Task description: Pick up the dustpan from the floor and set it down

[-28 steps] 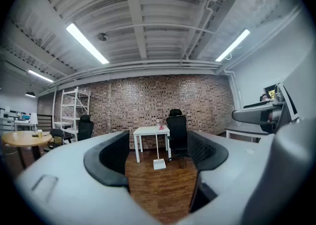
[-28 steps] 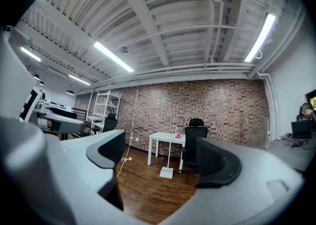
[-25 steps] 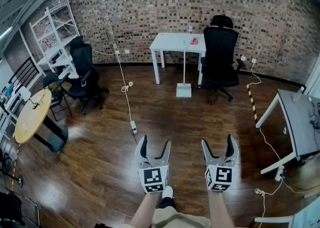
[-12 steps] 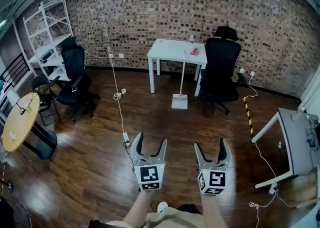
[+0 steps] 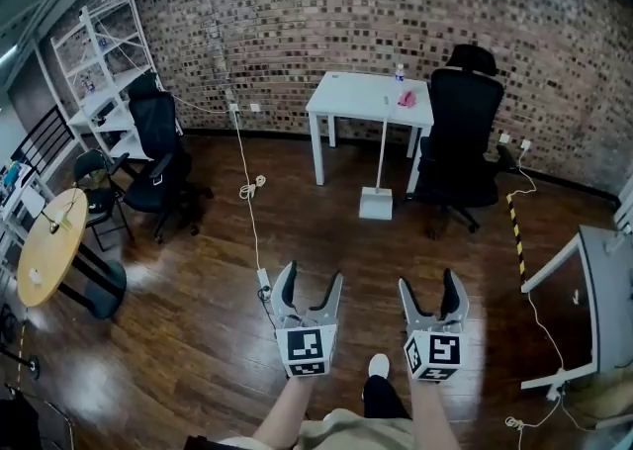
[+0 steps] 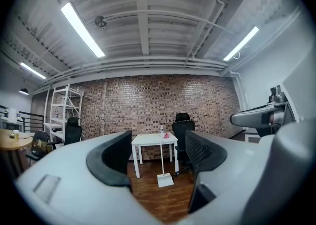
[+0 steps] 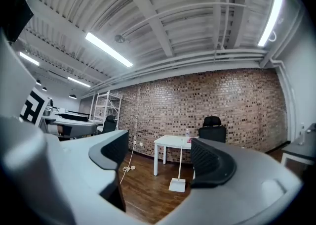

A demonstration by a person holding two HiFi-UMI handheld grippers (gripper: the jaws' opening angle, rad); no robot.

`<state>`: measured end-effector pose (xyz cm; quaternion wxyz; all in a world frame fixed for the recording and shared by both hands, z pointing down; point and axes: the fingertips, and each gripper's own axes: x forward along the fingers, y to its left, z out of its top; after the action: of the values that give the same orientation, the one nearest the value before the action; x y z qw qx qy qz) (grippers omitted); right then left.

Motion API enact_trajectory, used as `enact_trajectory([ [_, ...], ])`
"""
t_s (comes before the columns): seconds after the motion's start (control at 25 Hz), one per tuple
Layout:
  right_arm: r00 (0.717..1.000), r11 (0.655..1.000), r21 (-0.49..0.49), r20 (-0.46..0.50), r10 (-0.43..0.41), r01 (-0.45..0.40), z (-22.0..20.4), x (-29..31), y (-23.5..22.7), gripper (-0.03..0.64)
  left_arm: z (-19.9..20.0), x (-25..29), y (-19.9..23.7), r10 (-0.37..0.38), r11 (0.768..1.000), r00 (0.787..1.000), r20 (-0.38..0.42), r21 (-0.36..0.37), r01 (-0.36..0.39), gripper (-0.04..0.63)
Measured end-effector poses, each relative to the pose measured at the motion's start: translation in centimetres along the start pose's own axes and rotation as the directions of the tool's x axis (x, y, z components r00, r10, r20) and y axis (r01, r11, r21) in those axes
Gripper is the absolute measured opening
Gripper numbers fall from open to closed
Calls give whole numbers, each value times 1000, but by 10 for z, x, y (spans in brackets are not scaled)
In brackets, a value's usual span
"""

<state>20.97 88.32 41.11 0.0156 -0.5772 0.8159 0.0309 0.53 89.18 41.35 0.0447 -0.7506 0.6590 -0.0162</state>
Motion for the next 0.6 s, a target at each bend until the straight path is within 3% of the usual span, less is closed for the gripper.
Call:
enact_trajectory([
  [0.16,999,999,-5,30,36,-36,7,65,-40,390,-2,70,-15,11,1000,1000,-4,-7,-11,314],
  [0.4,993,998,3,99,65,-65,29,150,-116,359,43,170,-43,36,998,996,84,56,-41,298],
  [0.6,997,998,45,57,45,-48,4,184,-152,354,17,209,-49,26,999,1000,12,22,-26,299],
])
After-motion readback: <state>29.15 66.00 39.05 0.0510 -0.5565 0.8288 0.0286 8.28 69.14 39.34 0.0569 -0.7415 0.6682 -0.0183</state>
